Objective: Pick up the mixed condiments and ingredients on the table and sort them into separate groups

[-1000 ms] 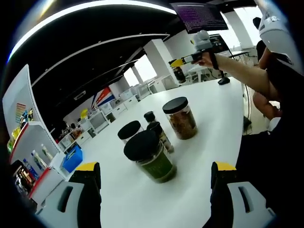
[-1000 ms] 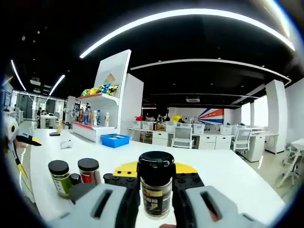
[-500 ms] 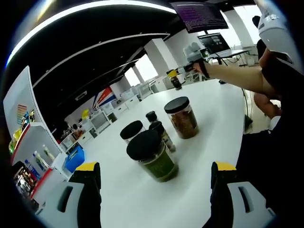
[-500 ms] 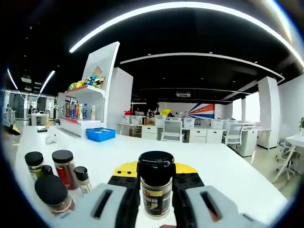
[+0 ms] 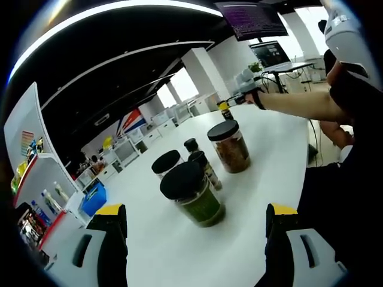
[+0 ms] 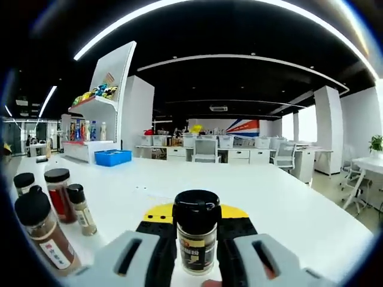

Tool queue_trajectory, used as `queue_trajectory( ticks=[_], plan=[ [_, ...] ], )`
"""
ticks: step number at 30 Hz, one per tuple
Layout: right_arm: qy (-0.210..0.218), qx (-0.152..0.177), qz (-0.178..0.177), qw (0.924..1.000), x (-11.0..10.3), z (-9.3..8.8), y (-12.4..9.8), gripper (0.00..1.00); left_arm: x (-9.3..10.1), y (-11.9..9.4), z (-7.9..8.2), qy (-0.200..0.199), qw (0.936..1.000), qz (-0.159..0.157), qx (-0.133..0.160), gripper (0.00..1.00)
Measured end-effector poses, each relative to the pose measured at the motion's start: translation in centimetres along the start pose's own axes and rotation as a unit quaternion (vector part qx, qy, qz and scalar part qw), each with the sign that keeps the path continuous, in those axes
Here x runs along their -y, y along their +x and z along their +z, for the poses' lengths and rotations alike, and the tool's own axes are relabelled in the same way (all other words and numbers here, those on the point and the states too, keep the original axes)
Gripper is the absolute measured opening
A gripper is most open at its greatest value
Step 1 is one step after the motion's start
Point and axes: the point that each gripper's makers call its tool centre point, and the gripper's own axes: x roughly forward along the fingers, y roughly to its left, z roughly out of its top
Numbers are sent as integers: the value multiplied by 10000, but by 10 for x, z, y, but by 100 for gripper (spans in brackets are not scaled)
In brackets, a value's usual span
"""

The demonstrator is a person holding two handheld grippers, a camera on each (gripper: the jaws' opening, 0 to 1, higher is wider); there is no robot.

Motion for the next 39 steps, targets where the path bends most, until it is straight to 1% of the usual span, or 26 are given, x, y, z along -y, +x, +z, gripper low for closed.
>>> queue_trajectory(
  ticks=[3,6,8,11,16,20,26,30,35,37,39],
  plan=[
    [3,-1,-4,10000,0,0,0,23,0,0,0,1,10000,-1,1,95],
    [-139,90,-16,9999,-2,-5,3,23,-1,0,-2,-23,10000,4,-20,95],
    [-329,95,-8,9994,-3,-6,4,23,-1,0,-3,-37,10000,11,-24,95],
    [-384,46,-64,9992,-1,-9,5,23,-1,0,-4,-43,10000,19,-34,95],
    [-386,22,-79,9992,0,-12,5,23,-1,-1,-5,-49,10000,22,-40,95],
    [-241,-22,-21,9997,1,-13,5,23,-1,0,-5,-49,10000,18,-46,95],
    [-358,-26,-23,9994,-1,-15,7,22,2,0,-4,-47,10000,-24,-28,95],
    [-274,-40,-100,9996,3,-17,8,22,1,0,-5,-44,10000,-4,-42,95],
    [2,50,-109,9999,6,-16,8,22,2,0,-5,-49,10000,-7,-44,95],
    [139,95,-82,9998,3,-15,9,22,2,1,-5,-45,10000,-18,-50,95],
    [189,130,-51,9997,-1,-13,10,22,2,1,-4,-42,10000,-15,-50,95]
  ],
)
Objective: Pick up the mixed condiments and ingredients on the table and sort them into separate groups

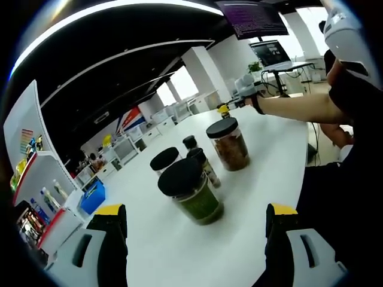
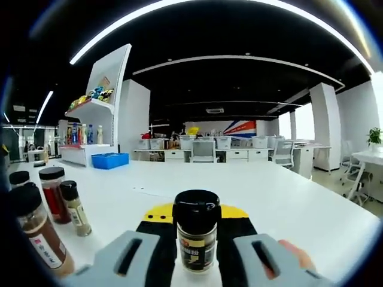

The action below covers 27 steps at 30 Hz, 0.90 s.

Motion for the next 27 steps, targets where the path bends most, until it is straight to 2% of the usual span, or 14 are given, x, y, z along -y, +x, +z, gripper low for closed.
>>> queue_trajectory(
  ticks=[11,27],
  plan=[
    [17,-21,135,9999,-22,-2,17,22,-1,-2,-1,-28,10000,21,6,95],
    [63,-175,227,9996,-26,-15,23,22,-2,2,-3,-40,10000,-2,-2,95]
  ],
)
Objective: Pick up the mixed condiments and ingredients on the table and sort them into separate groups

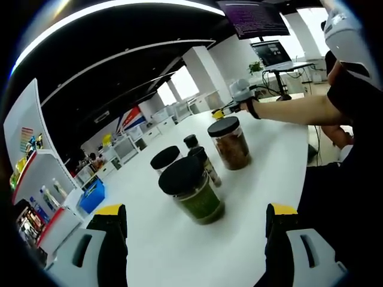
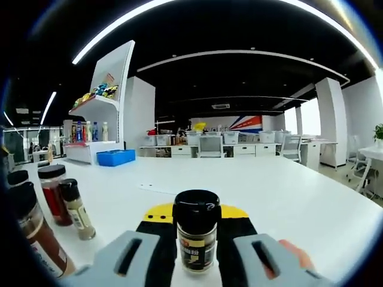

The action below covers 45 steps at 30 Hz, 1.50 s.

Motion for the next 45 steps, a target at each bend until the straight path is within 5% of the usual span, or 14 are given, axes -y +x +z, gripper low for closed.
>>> queue_trajectory(
  ticks=[27,40,45],
  plan=[
    [-168,185,46,9997,-6,-9,-4,25,5,0,-5,-66,10000,-71,7,95],
    [98,-50,13,9999,-5,-21,-5,26,2,-5,-6,-68,10000,4,3,95],
    [35,-65,155,9999,-12,-19,-10,37,1,-5,-5,-62,10000,12,18,95]
  ],
)
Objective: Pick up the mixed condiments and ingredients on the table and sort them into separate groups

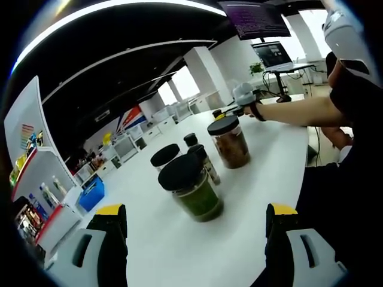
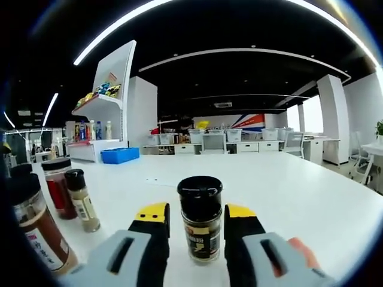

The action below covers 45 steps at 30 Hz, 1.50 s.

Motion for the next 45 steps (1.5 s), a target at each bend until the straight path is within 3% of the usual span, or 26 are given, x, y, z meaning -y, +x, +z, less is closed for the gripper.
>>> queue_trajectory(
  ticks=[6,11,16,20,22,25,28,36,45],
  plan=[
    [49,79,126,9999,-6,5,-15,49,1,2,0,7,10000,-31,5,95],
    [-17,339,208,9992,-13,19,-32,59,1,2,2,18,10000,-43,20,95],
    [161,901,105,9957,-11,49,-60,73,1,2,3,30,10000,-45,40,95],
    [489,1500,147,9874,-13,78,-89,83,2,2,3,8,10000,-45,55,95],
    [585,1617,203,9849,-16,87,-102,95,1,2,2,-7,10000,-43,46,95],
    [817,1886,454,9776,-27,106,-131,96,2,3,1,-22,10000,-37,41,95],
    [865,1853,667,9766,-37,115,-154,97,2,4,1,-61,10000,-43,49,95],
    [330,1300,1154,9842,-69,120,-202,97,0,9,3,-97,9999,-19,103,95],
    [-320,655,1746,9819,-101,107,-240,97,0,18,8,-79,9998,-83,165,95]
  ],
)
